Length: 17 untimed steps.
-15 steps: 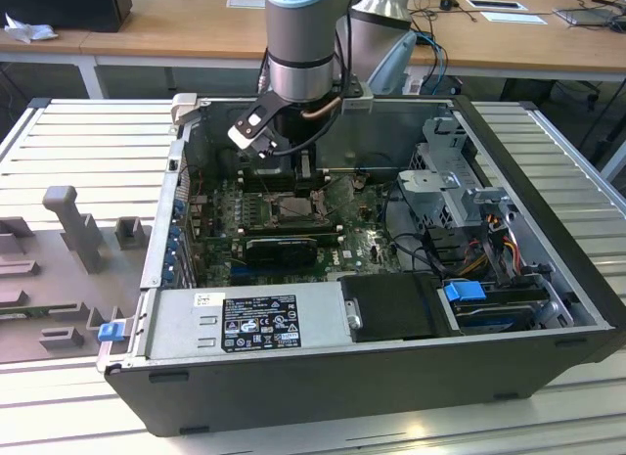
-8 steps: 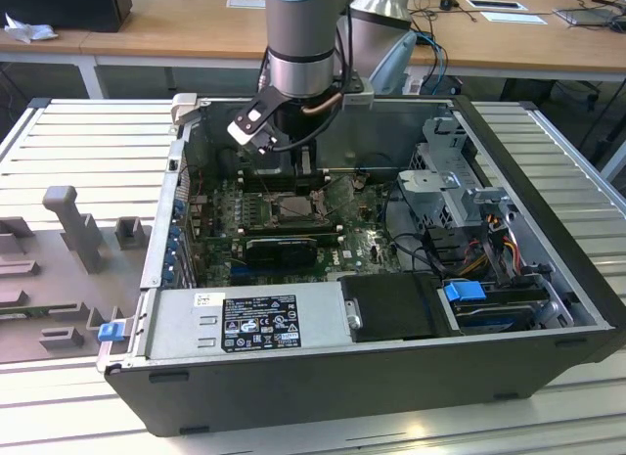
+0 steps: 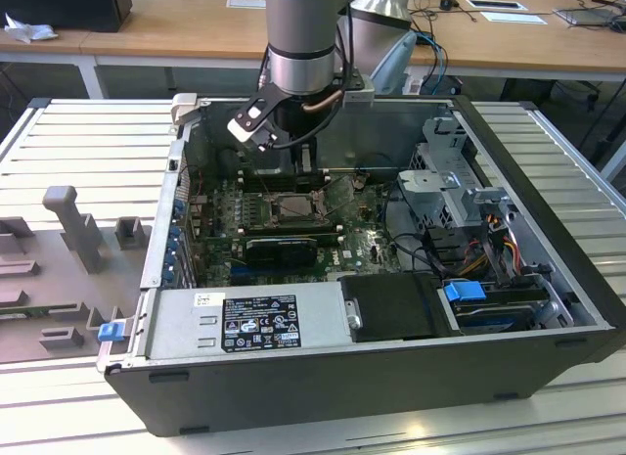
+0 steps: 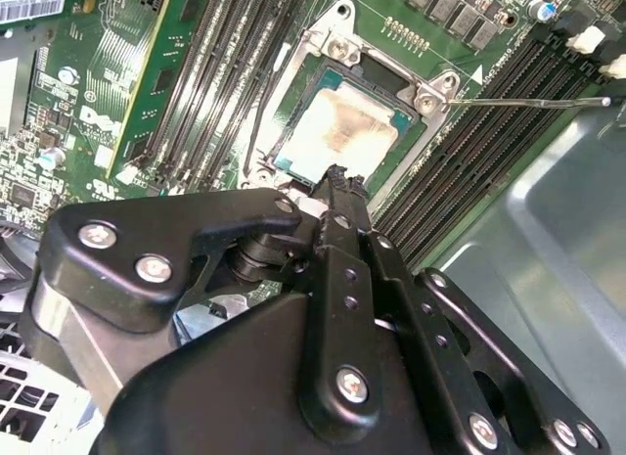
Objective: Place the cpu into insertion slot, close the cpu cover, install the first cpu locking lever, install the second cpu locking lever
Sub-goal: 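Close the cpu cover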
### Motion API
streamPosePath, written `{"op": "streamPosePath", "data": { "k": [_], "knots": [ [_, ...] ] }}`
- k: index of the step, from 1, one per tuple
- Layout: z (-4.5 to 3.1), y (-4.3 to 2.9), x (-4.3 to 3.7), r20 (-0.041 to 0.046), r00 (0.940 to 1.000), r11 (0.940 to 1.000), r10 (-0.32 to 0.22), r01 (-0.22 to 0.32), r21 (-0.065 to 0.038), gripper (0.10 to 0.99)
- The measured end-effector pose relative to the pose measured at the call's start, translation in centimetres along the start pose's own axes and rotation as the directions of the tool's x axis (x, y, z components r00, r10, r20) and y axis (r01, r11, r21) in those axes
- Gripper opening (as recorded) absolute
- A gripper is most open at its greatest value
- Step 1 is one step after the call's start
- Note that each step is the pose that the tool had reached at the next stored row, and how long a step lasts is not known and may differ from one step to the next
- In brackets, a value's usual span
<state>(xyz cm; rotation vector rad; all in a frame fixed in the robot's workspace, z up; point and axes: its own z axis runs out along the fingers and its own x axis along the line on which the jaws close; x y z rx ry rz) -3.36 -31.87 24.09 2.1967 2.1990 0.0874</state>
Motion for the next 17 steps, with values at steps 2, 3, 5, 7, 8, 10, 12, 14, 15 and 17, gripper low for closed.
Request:
{"op": "streamPosePath", "data": {
  "k": [2, 3, 5, 7, 8, 10, 12, 14, 15, 17],
  "knots": [
    [0.01, 0.25, 0.0, 0.0, 1.0, 1.0, 0.0, 0.0, 0.0, 0.106],
    [0.02, 0.34, 0.0, 0.0, 1.0, 1.0, 0.0, 0.0, 0.0, 0.106],
    [0.01, 0.38, 0.0, 0.0, 1.0, 1.0, 0.0, 0.0, 0.0, 0.106],
    [-0.41, 0.41, 0.01, 0.0001, 1.0, 1.0, 0.0, 0.0, 0.001, 0.106],
    [-0.71, 0.53, 0.01, 0.0003, 1.0, 1.0, 0.0, 0.0, 0.001, 0.106],
    [-1.5, 0.6, 0.04, 0.0001, 1.0, 1.0, 0.0, 0.0, 0.001, 0.106],
    [-1.73, 0.63, 0.04, 0.0001, 1.0, 1.0, 0.0, 0.0, 0.001, 0.106],
    [-1.78, 0.7, 0.04, -0.0001, 1.0, 1.0, 0.0, 0.0, 0.001, 0.106],
    [-1.78, 0.8, 0.04, -0.0001, 1.0, 1.0, 0.0, 0.0, 0.001, 0.106],
    [-1.78, 1.01, 0.04, 0.0001, 1.0, 1.0, 0.0, 0.0, 0.002, 0.106]
  ]
}}
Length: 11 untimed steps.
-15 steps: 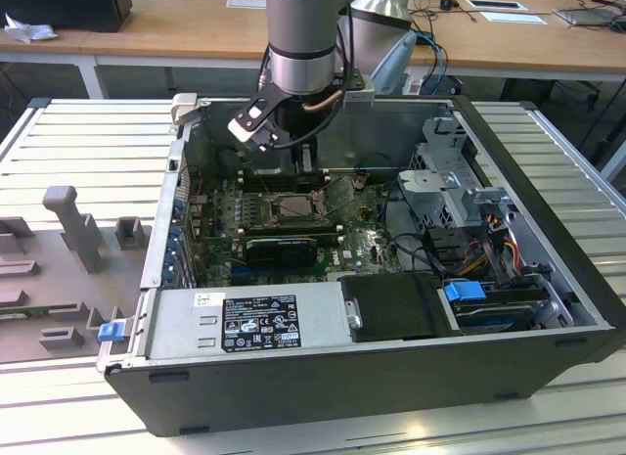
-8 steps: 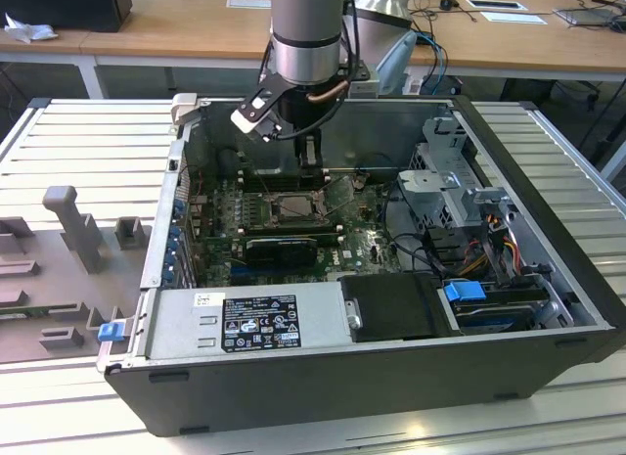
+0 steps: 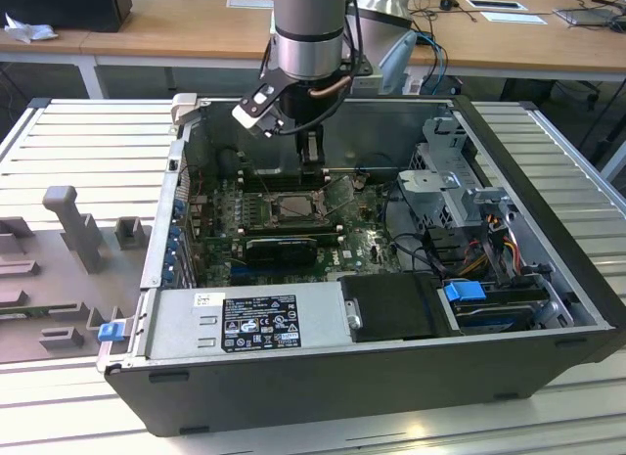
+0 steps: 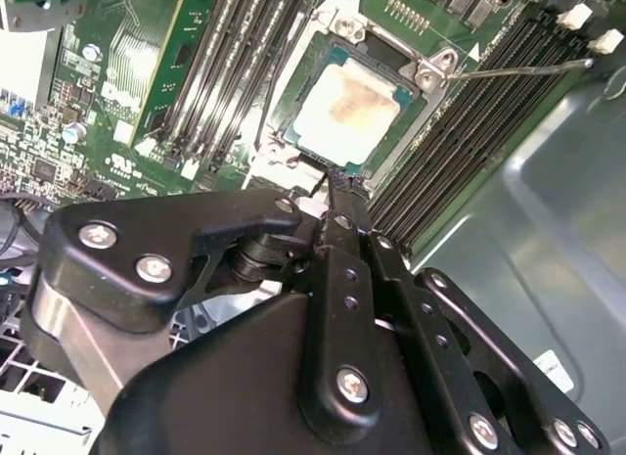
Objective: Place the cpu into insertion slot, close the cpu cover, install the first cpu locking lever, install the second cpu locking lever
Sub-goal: 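Close the cpu cover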
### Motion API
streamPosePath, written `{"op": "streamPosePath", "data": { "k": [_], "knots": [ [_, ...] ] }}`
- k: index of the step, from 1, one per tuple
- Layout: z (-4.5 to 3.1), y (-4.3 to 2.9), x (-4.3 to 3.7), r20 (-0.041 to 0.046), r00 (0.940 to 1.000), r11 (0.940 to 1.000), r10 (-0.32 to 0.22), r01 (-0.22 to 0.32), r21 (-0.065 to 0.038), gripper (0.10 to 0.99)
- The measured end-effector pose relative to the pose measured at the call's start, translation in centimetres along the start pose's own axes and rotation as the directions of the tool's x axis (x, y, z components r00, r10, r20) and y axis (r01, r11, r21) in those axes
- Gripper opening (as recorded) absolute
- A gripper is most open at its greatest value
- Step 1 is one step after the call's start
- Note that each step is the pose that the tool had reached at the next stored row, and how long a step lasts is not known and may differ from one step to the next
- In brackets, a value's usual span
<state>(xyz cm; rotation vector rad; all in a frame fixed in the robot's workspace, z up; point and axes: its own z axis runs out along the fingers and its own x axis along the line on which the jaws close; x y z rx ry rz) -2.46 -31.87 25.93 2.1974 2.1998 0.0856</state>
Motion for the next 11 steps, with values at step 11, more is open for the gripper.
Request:
{"op": "streamPosePath", "data": {
  "k": [11],
  "knots": [
    [-0.01, 0.54, 0.0, 0.0, 1.0, 1.0, 0.0, 0.0, 0.001, 0.106]
  ]
}}
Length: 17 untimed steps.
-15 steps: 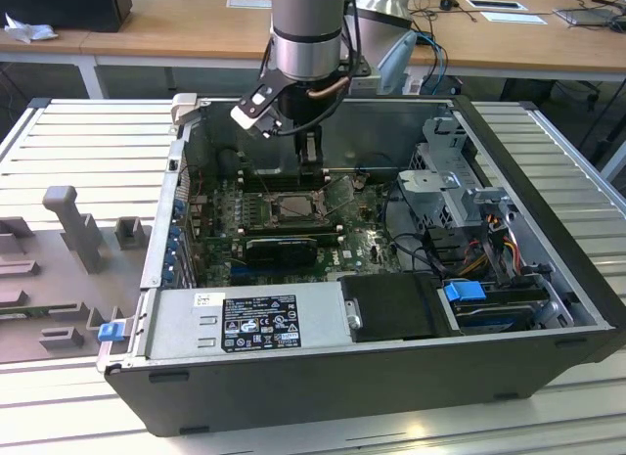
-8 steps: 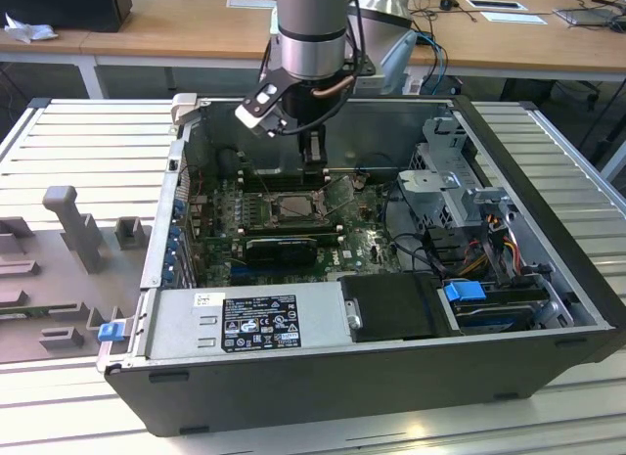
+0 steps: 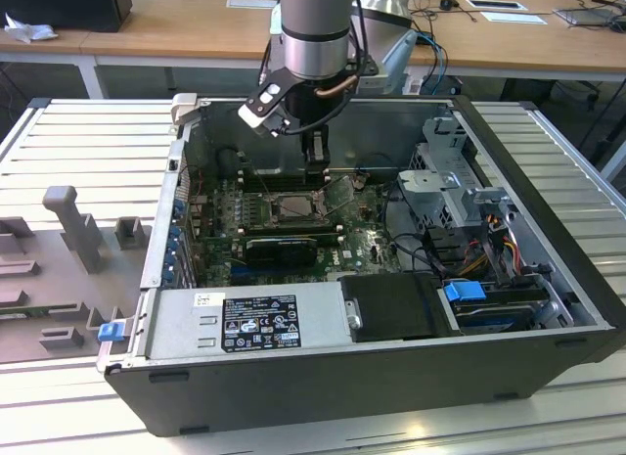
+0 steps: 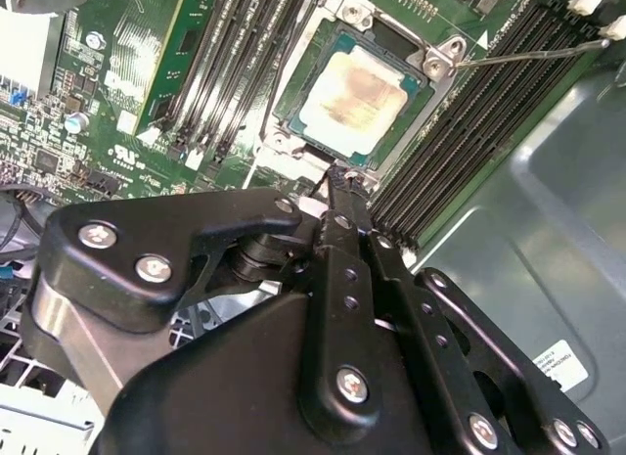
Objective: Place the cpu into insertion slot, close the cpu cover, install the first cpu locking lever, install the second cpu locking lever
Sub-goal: 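Close the cpu cover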
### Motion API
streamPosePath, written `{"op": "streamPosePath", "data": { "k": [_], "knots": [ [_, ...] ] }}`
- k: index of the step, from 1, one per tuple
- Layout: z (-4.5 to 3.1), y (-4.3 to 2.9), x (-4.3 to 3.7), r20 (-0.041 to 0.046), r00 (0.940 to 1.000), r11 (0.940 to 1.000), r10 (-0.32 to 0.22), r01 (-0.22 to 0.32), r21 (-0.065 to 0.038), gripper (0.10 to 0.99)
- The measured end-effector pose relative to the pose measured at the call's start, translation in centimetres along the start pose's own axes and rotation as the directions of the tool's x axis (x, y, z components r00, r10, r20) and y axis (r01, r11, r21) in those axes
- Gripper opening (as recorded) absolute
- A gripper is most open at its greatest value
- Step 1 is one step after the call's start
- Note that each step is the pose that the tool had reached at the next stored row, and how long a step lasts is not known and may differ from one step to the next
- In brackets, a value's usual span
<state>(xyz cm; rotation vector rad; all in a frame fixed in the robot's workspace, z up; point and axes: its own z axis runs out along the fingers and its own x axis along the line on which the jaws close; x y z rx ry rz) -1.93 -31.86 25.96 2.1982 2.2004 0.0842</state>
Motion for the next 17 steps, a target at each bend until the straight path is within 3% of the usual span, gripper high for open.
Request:
{"op": "streamPosePath", "data": {
  "k": [5, 17],
  "knots": [
    [-0.01, 0.2, 0.0, 0.0, 1.0, 1.0, 0.0, 0.0, 0.001, 0.106],
    [0.06, 1.57, 0.0, 0.0, 1.0, 1.0, 0.0, 0.0, 0.007, 0.106]
  ]
}}
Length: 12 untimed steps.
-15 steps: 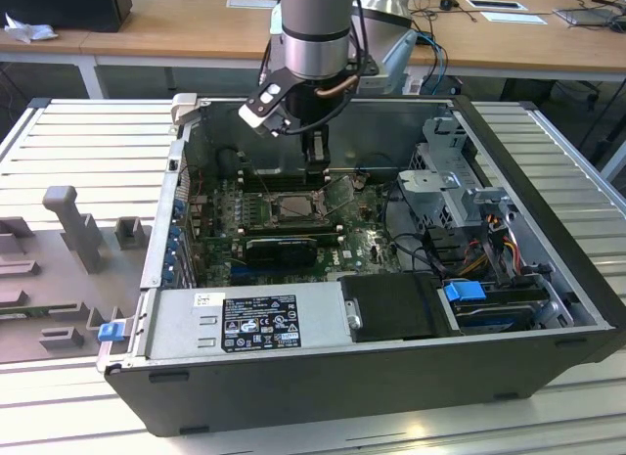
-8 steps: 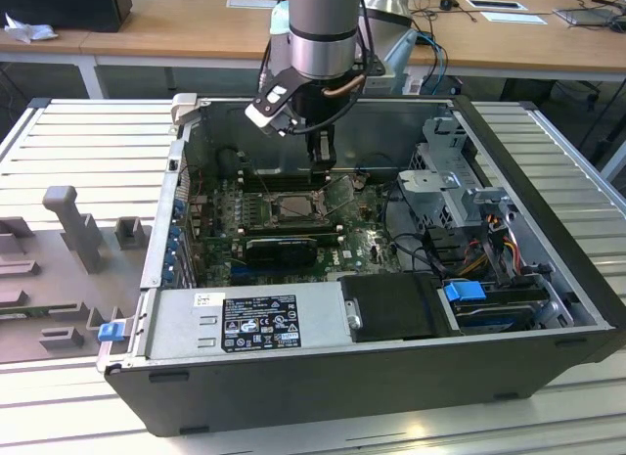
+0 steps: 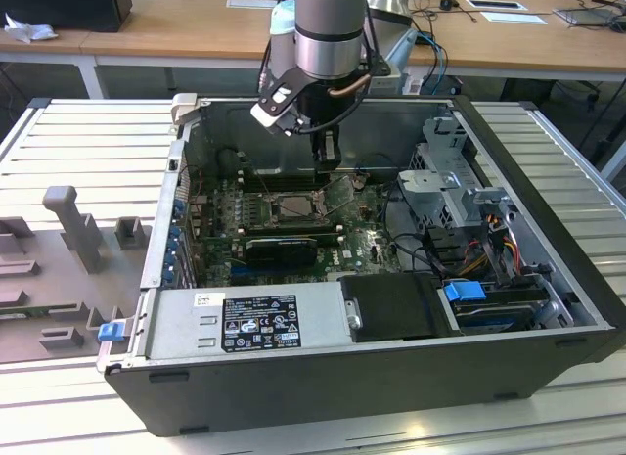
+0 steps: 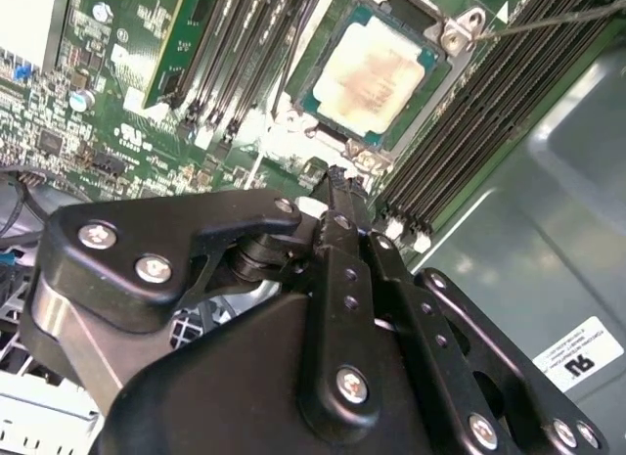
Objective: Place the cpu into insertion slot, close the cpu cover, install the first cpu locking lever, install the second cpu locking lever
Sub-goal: 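Close the cpu cover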
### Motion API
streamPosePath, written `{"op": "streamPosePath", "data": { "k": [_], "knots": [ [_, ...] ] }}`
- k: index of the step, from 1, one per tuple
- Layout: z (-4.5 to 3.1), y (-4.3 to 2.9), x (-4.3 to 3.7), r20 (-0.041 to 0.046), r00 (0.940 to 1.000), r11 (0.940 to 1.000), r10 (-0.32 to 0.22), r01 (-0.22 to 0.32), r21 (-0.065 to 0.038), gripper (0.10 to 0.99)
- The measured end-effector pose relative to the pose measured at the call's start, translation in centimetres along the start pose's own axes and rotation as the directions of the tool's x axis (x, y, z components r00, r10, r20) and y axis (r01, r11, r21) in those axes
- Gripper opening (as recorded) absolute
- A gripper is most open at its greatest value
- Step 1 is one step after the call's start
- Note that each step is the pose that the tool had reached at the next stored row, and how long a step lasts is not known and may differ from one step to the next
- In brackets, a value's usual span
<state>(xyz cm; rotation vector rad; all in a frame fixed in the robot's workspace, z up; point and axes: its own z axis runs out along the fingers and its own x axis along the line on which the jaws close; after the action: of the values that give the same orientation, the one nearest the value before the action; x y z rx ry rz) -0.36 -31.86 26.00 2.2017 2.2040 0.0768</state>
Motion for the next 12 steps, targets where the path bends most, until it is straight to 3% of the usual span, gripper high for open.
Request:
{"op": "streamPosePath", "data": {
  "k": [12],
  "knots": [
    [0.08, 1.51, 0.0, 0.0001, 1.0, 1.0, 0.0, 0.0, 0.007, 0.106]
  ]
}}
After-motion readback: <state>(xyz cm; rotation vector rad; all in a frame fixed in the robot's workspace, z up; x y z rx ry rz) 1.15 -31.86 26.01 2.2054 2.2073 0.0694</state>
